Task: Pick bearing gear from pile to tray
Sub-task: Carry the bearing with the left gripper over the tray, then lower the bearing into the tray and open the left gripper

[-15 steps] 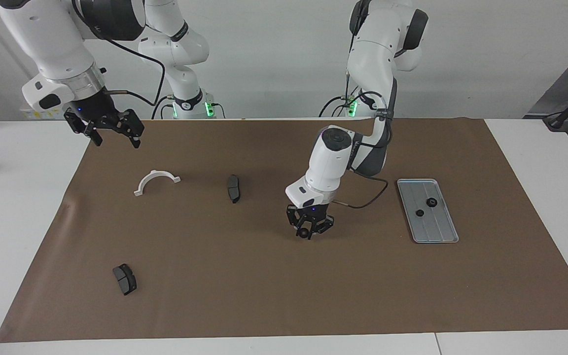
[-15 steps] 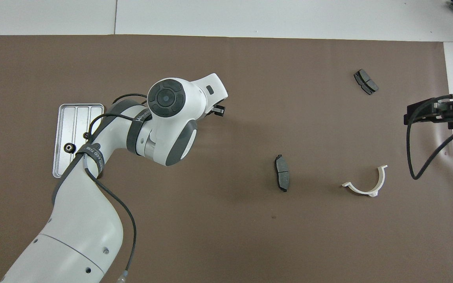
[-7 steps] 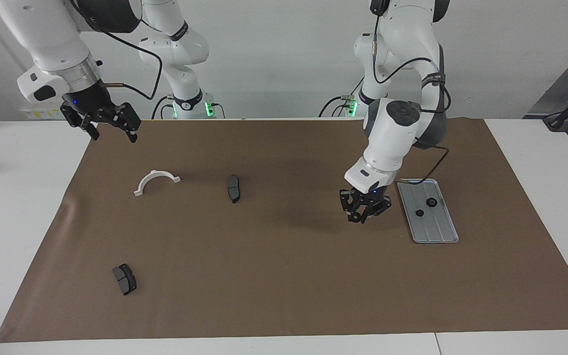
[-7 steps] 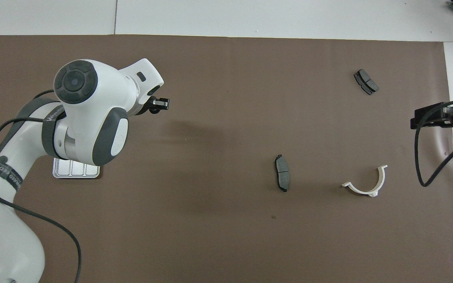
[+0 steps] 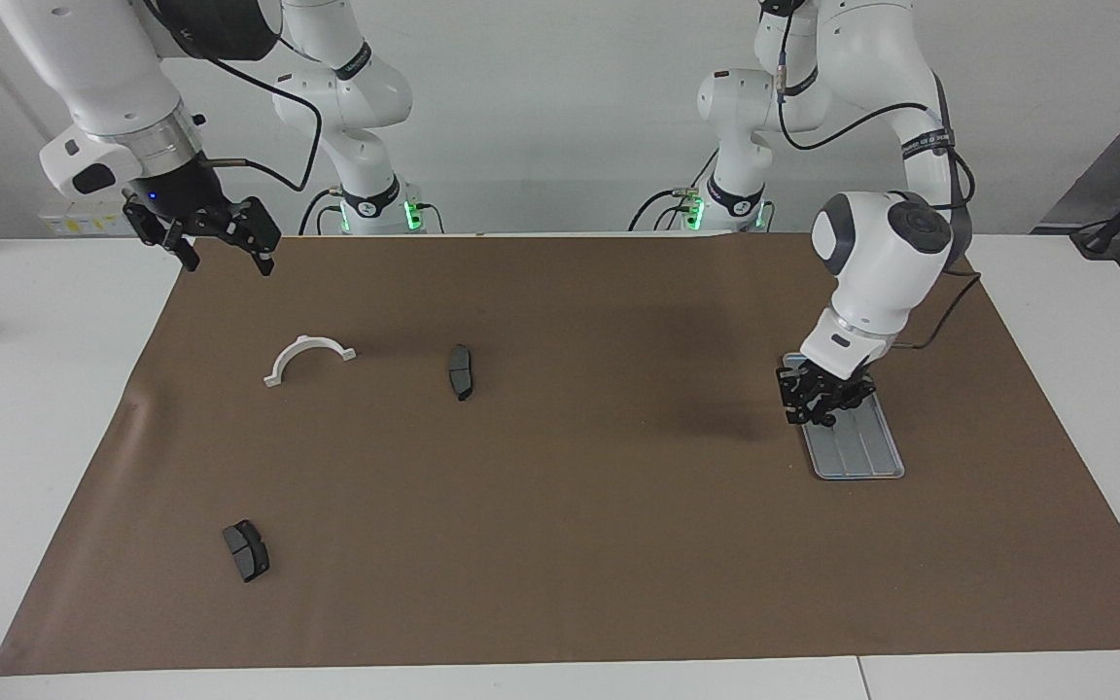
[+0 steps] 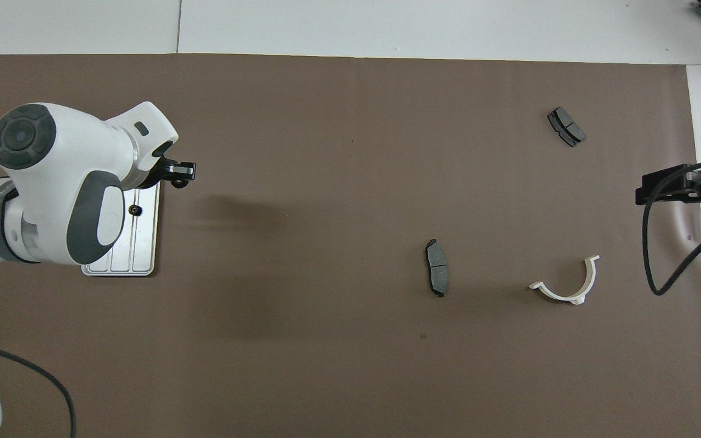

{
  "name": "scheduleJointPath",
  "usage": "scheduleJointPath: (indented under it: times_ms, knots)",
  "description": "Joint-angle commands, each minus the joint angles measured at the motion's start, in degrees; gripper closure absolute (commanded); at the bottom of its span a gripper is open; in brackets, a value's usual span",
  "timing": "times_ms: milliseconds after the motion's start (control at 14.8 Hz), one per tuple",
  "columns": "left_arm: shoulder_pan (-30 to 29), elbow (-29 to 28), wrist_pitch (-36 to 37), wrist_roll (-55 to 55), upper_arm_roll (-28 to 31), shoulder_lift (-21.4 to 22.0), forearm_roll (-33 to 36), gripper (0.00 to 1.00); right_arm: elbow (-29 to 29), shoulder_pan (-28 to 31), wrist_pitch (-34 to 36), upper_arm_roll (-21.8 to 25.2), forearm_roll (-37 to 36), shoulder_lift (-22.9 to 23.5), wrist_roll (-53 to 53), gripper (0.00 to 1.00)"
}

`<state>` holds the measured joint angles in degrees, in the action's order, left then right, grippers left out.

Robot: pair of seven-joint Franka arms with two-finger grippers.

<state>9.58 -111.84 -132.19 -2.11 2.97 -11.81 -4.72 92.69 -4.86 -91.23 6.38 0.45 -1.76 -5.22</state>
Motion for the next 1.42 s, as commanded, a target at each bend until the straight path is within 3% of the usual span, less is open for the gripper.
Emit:
scheduleJointPath:
  times_ms: [0, 744, 811, 879, 946, 1217, 1352]
  knots:
    - [-3.68, -3.47, -3.24, -2.88, -0.68, 2.06, 0.50, 1.00, 1.61, 0.38, -0.36, -0.31, 1.04, -1.40, 1.53, 0.00]
    - [-9.23, -5.14, -17.13, -5.71, -0.68, -5.94, 0.50, 1.00, 1.61, 0.38, -0.36, -0.31, 0.96, -1.40, 1.53, 0.00]
    - [-9.23, -5.14, -17.48, -5.80, -0.68, -6.38, 0.50, 0.94, 1.61, 0.38, -0.36, -0.31, 1.04, -1.40, 1.53, 0.00]
    - [-9.23, -5.14, -17.66, -5.62, -0.68, -6.38, 0.50, 0.17, 1.61, 0.38, -0.36, -0.31, 1.04, -1.40, 1.53, 0.00]
    - [-9.23, -4.97, -17.40, -5.36, -0.68, -6.38, 0.50, 0.00, 1.61, 0.38, -0.36, -0.31, 1.04, -1.40, 1.53, 0.00]
    - [-8.79, -4.44, -13.81, -5.44, -0.60, -4.90, 0.50, 0.00, 1.53, 0.38, -0.36, -0.31, 0.96, -1.40, 1.53, 0.00]
    - [-8.35, -4.35, -9.51, -5.36, -0.59, -1.92, 0.50, 0.00, 1.61, 0.38, -0.36, -0.31, 1.04, -1.40, 1.53, 0.00]
